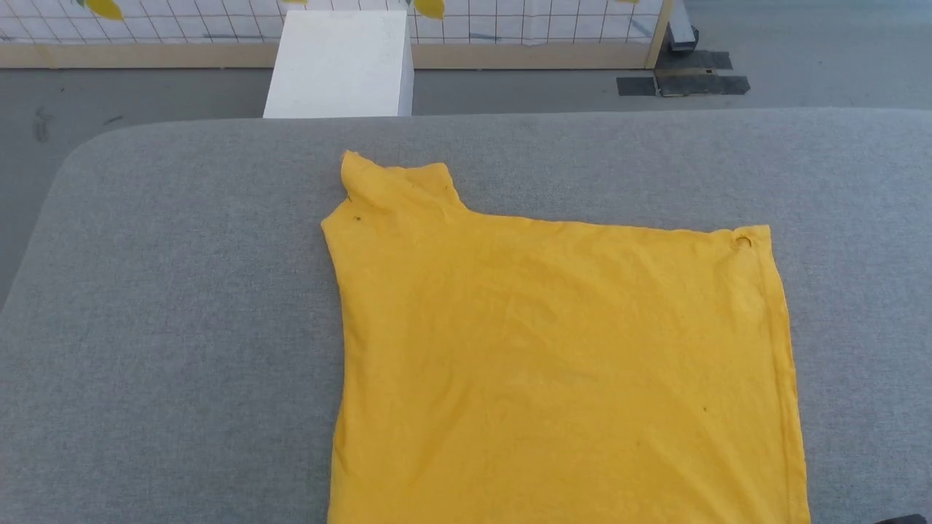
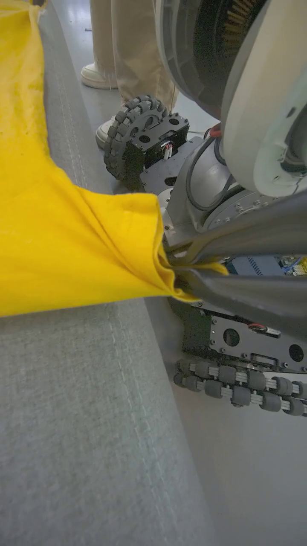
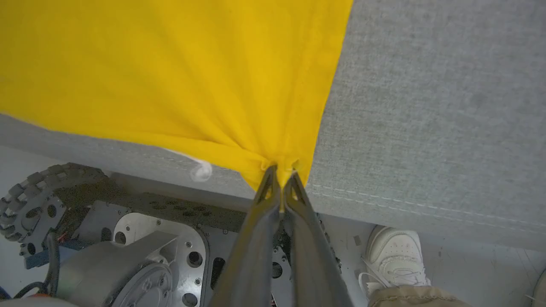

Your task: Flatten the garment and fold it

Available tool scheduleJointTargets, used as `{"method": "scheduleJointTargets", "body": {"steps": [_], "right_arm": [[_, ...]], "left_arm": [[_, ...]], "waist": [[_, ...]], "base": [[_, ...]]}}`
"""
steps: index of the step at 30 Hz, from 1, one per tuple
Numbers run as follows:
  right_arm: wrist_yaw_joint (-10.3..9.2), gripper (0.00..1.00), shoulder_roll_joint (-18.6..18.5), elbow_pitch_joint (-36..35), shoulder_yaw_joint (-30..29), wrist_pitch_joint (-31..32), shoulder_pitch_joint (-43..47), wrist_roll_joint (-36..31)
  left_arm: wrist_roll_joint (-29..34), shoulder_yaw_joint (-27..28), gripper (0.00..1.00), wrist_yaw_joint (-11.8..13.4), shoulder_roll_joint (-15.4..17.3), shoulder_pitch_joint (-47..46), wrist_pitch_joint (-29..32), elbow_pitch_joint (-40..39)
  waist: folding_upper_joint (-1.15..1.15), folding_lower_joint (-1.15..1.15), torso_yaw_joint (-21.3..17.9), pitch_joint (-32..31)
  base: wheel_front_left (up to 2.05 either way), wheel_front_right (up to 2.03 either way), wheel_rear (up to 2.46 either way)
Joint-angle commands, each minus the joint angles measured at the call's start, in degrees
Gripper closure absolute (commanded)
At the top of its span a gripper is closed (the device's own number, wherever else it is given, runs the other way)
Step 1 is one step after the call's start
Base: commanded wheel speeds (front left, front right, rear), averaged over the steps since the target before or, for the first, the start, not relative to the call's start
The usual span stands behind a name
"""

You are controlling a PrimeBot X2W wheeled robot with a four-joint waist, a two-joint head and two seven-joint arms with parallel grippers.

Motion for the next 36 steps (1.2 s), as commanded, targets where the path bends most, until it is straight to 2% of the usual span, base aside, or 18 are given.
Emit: {"method": "scheduleJointTargets", "body": {"steps": [1, 8, 16, 18, 27, 36], "right_arm": [[-0.09, 1.00, 0.29, -0.96, -0.65, 0.43, 0.46, 0.36], [-0.09, 1.00, 1.40, -4.40, -2.50, 1.50, 1.69, 0.23], [-0.09, 1.00, 1.60, -7.76, -3.91, -3.42, -2.32, -2.09], [-0.09, 1.00, 1.03, -8.46, -4.07, -4.84, -4.52, -2.63], [-0.09, 1.00, -3.12, -8.56, -1.64, -7.97, -17.96, -4.81], [-0.09, 1.00, -5.00, -3.04, 0.63, -10.80, -28.53, -6.51]], "left_arm": [[-0.58, 0.42, 1.00, 0.72, 0.93, 0.93, -0.22, -0.43], [-0.82, 2.07, 1.00, 2.99, 3.06, 1.13, -1.88, -3.49], [4.63, 5.75, 1.00, 3.69, 3.46, -3.29, -7.05, -6.10], [6.74, 6.91, 1.00, 3.47, 3.06, -5.29, -8.59, -6.11], [15.92, 11.33, 1.00, -0.32, 0.92, -17.05, -12.13, -2.23], [20.63, 14.21, 1.00, -2.73, -3.34, -25.30, -16.07, 5.78]], "waist": [[0.00, 0.01, 0.00, -0.40], [0.00, 0.01, 0.69, -1.92], [0.00, 0.01, 0.47, -1.47], [0.00, 0.01, 0.21, -0.61], [0.00, 0.01, -0.66, 6.40], [0.00, 0.01, -0.91, 12.79]], "base": [[0.00, 0.00, 0.00], [0.00, 0.00, 0.00], [0.00, 0.00, 0.00], [0.00, 0.00, 0.00], [0.00, 0.00, 0.00], [0.00, 0.00, 0.00]]}}
